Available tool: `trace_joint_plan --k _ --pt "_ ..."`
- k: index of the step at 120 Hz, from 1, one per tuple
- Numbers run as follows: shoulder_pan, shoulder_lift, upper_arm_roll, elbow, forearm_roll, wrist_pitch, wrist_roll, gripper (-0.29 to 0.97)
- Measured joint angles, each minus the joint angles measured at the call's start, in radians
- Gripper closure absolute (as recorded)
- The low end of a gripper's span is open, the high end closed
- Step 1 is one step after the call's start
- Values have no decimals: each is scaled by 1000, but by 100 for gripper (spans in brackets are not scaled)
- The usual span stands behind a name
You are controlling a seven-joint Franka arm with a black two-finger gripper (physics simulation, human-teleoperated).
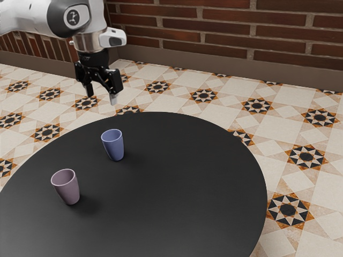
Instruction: Place the left cup onto the right cup
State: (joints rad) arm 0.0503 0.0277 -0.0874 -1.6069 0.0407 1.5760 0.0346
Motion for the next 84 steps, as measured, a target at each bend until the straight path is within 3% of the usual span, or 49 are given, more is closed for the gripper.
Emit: trace_joint_plan --k 84 --pt "-16 31 10 -21 0 55 5 0"
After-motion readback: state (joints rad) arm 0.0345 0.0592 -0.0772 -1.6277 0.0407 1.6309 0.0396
